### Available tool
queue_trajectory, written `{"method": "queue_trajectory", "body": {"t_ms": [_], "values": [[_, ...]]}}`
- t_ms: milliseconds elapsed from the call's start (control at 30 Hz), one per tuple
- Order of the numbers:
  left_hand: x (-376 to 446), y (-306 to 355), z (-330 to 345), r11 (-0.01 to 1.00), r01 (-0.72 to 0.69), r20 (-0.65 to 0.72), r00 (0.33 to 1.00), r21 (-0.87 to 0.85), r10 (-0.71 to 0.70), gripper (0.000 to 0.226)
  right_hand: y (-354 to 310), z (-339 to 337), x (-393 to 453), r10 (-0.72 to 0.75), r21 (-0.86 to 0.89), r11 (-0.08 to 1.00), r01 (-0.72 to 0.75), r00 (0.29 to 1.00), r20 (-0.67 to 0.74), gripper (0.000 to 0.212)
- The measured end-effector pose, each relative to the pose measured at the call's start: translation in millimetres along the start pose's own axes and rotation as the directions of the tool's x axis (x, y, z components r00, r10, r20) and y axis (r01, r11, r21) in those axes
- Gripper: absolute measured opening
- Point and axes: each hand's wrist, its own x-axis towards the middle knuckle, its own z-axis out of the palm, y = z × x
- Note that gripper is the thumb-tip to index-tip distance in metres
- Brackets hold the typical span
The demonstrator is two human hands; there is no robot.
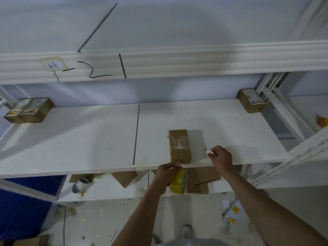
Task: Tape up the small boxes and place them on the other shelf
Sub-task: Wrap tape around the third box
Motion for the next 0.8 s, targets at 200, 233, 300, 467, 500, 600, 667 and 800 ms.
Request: {"method": "queue_trajectory", "body": {"t_ms": [200, 233, 300, 467, 500, 600, 667, 800], "values": [[2.1, 2.7, 12.9, 1.0, 0.019, -0.057, 0.998, -0.017, -0.02, 0.011, 17.9, -3.1, 27.8, 0.034, -0.088, 0.996, -0.029, 0.998, 0.06, 0.02], [2.2, 2.5, 12.8, 1.0, 0.018, -0.071, 0.997, -0.019, -0.019, 0.01, 16.8, -4.7, 30.0, 0.036, -0.109, 0.994, -0.03, 0.998, 0.055, 0.021], [1.0, 3.2, 11.3, 1.0, 0.016, -0.093, 0.995, -0.02, -0.017, 0.01, 11.5, -7.8, 32.5, 0.038, -0.142, 0.989, -0.033, 0.999, 0.034, 0.025], [-1.1, 5.3, 2.3, 0.998, 0.007, -0.098, 0.995, -0.064, -0.013, 0.019, -18.5, -7.2, 27.0, -0.011, -0.062, 0.998, 0.009, 1.0, -0.028, 0.032], [-0.2, 5.8, -1.0, 0.998, 0.005, -0.092, 0.996, -0.057, -0.01, 0.017, -27.7, -4.3, 24.8, -0.028, -0.011, 1.0, 0.028, 1.0, -0.014, 0.029], [4.4, 7.0, -13.6, 0.999, -0.009, -0.081, 0.997, -0.033, 0.007, 0.01, -64.2, 6.1, 13.1, -0.144, 0.138, 0.981, 0.134, 0.987, 0.068, 0.016], [5.1, 7.4, -25.1, 1.0, -0.017, -0.086, 0.996, -0.025, 0.015, 0.013, -94.4, 12.5, 1.0, -0.253, 0.184, 0.957, 0.223, 0.954, 0.161, 0.013], [0.0, 6.0, -54.8, 0.998, -0.055, -0.064, 0.997, -0.037, 0.052, 0.017, -146.4, 31.3, -21.7, -0.294, 0.01, 0.938, 0.346, 0.783, 0.549, 0.027]]}}
